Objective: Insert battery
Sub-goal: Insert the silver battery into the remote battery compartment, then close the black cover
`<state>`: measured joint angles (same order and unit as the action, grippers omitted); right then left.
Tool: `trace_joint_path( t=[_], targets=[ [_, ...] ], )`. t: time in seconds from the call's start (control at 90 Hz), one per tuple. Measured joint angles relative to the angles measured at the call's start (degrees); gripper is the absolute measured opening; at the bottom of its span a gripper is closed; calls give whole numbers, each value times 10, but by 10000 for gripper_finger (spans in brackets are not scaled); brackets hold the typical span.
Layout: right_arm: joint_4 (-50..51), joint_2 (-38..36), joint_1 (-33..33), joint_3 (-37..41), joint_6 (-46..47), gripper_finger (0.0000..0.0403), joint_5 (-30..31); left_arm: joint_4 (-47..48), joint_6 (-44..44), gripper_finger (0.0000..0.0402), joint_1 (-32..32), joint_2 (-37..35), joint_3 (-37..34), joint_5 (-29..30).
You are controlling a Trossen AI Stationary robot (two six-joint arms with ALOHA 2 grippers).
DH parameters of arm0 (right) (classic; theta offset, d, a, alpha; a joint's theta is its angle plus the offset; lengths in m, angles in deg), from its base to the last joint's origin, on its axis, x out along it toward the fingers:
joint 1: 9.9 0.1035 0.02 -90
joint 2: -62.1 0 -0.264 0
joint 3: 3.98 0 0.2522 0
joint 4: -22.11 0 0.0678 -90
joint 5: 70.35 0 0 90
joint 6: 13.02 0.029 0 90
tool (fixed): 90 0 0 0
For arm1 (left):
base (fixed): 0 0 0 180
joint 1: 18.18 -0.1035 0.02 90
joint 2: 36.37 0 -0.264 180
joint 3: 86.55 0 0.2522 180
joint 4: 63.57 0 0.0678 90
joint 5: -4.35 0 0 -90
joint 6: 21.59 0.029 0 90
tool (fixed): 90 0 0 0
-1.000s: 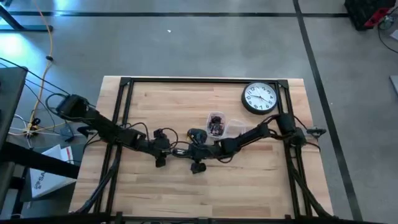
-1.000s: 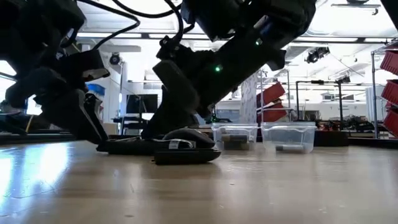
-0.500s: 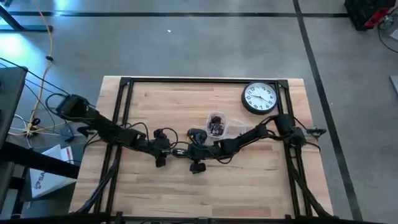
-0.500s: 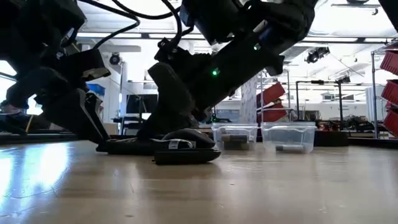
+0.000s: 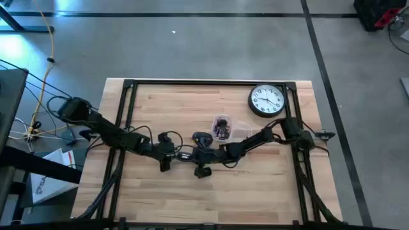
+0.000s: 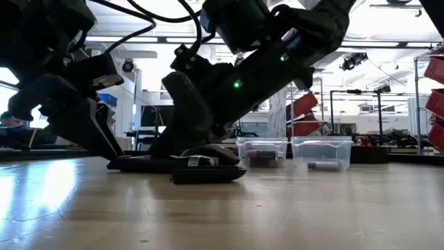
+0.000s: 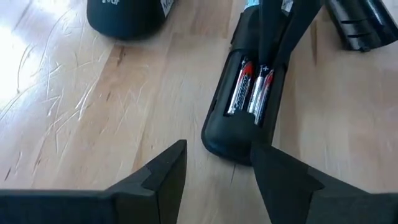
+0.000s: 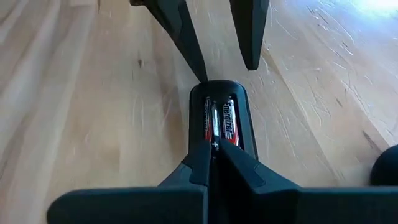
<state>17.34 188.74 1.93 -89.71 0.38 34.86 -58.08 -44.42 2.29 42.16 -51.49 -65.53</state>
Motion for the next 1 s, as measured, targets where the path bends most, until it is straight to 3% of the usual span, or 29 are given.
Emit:
trace_joint_path(
  t=[0.289, 0.433, 0.633, 0.733, 0.856, 1.0],
  targets=[
    [4, -7, -5, -1, -14, 0, -4, -8, 4, 163, 0, 0, 0, -1],
    [32, -58, 7, 1, -54, 0, 13, -3, 5, 163, 0, -1, 7, -5],
    [139, -145, 50, -1, -110, 0, 22, 26, 31, 163, 9, -41, 52, -4],
    [202, -162, 74, -1, -101, 3, 22, -17, 65, 163, 36, -54, 70, 2],
    [248, -158, 103, -1, -68, 29, 22, -105, 91, 163, 77, -42, 72, 15],
    [256, -153, 129, 0, -57, 92, 34, -161, 75, 163, 119, -12, 71, 36]
  ],
)
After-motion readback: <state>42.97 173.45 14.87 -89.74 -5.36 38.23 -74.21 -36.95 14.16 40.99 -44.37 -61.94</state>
